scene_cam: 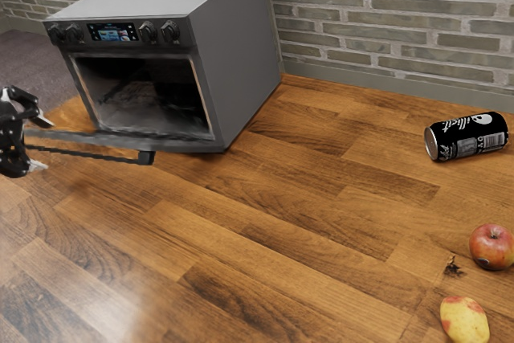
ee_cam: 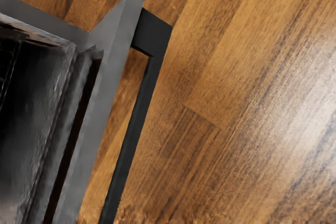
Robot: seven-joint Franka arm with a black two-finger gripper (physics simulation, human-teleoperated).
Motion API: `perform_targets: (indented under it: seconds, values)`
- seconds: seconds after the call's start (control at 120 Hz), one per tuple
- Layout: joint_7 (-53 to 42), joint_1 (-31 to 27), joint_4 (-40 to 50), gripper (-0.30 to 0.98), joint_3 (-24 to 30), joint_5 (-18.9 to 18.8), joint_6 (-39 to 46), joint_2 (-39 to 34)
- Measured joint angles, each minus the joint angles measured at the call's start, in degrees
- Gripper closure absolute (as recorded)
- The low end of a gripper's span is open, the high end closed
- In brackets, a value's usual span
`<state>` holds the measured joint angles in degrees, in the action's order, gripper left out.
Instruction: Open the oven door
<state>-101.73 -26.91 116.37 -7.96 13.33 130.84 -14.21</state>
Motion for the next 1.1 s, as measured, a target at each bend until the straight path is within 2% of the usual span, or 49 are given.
perform_targets:
  seconds: [0.033, 0.058, 0.075, 0.125, 0.183, 0.242, 0.292, 0.35, 0.458, 0.608, 0.867, 0.933, 0.967, 1.017, 1.1]
  values:
    - [-0.3, 0.0, 6.7, 0.09, -3.0, -1.1, -1.4, -11.8]
    - [-0.6, 0.6, 2.7, 0.08, -4.3, -0.9, -3.8, -16.8]
    - [-0.6, 1.7, -4.3, 0.07, -4.5, -0.1, -6.2, -17.1]
    - [1.0, 3.7, -27.0, 0.05, -0.6, 1.1, -14.4, -11.5]
    - [6.9, 4.7, -38.8, 0.04, 9.9, -1.0, -22.4, -4.9]
    - [14.2, 5.1, -43.0, 0.03, 18.6, -3.5, -29.5, 2.9]
    - [20.3, 5.6, -45.1, 0.02, 23.1, -5.1, -34.1, 9.5]
    - [27.4, 4.5, -45.6, 0.01, 29.3, -10.0, -38.3, 13.3]
    - [39.1, 8.9, -45.0, 0.01, 32.3, -13.7, -43.5, 20.0]
    - [52.3, 5.6, -44.9, 0.00, 32.6, -15.4, -47.4, 21.5]
    - [68.5, 6.1, -44.9, 0.00, 32.4, -16.1, -50.0, 21.7]
    - [71.7, 19.6, -45.0, 0.00, 18.2, -16.0, -50.3, 21.6]
    - [73.1, 23.8, -45.0, 0.00, 13.7, -15.8, -50.4, 21.5]
    - [75.1, 26.7, -45.0, 0.00, 10.6, -15.5, -50.6, 21.5]
    - [78.2, 27.9, -45.0, 0.00, 8.9, -15.2, -50.7, 21.5]
